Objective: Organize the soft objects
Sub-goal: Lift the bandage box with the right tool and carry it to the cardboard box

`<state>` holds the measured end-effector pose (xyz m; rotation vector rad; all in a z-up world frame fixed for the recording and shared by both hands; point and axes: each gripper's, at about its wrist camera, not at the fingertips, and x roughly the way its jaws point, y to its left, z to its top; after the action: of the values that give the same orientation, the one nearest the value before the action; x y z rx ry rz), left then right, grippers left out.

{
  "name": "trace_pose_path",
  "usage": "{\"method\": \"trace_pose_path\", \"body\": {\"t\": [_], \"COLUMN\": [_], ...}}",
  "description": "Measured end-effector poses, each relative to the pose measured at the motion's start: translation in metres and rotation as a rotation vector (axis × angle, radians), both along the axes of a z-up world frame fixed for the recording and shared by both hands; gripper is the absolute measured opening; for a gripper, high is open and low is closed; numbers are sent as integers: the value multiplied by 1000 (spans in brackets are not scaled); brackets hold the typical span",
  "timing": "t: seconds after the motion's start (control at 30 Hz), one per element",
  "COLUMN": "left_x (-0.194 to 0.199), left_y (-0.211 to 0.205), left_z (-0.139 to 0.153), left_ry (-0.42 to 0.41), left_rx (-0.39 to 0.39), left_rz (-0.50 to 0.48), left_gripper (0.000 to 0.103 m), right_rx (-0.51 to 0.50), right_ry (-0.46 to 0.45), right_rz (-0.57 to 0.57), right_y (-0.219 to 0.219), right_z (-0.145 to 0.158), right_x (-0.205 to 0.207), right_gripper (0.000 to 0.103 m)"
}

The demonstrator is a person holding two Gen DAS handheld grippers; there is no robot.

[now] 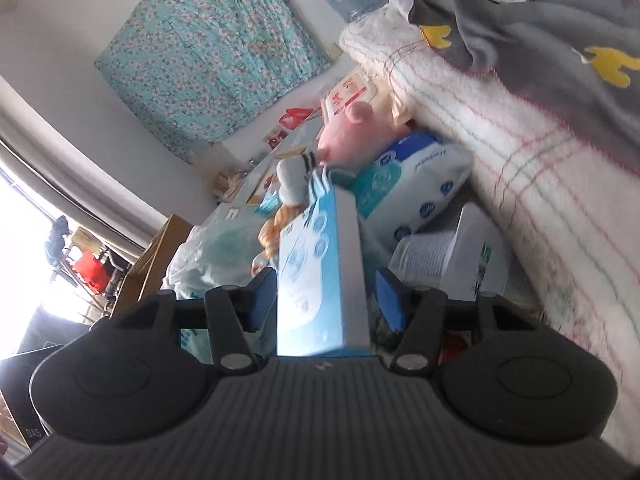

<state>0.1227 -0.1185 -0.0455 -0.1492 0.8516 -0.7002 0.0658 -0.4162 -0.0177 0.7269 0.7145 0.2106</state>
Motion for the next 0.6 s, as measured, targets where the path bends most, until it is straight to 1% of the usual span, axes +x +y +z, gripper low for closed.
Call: {"method": "trace_pose_path", "body": {"t": [0.1, 0.17, 0.23, 0.3, 0.33, 0.37, 0.43, 0.6], "left_x": [9, 15, 21, 25, 26, 27, 27, 27], "left_y": [-7, -11, -16, -20, -21, -23, -27, -30], "left_z": [-1, -2, -5, -9, -10, -10, -11, -9], "left_ry": [2, 1, 2, 14, 17, 15, 1, -18], "left_rx": [-15, -11, -3, -1, -3, 0, 13, 26], "left_rz": [3, 5, 2, 4, 1, 2, 3, 16], "left_gripper": [45, 45, 45, 45, 45, 45, 45, 45], "right_rx": [-20, -22, -19, -45, -39, -35, -76, -92], "right_ry": [3, 11, 16, 8, 5, 3, 1, -3], "right_rz": [-2, 6, 16, 19, 28, 38, 38, 37], "right_y": [-3, -2, 0, 2, 3, 4, 7, 7], "right_z": [-1, -5, -9, -7, -8, -8, -7, -8], "right_x": [9, 19, 22, 23, 24, 24, 24, 22], "right_gripper": [54, 53, 48, 46, 44, 43, 39, 37]}}
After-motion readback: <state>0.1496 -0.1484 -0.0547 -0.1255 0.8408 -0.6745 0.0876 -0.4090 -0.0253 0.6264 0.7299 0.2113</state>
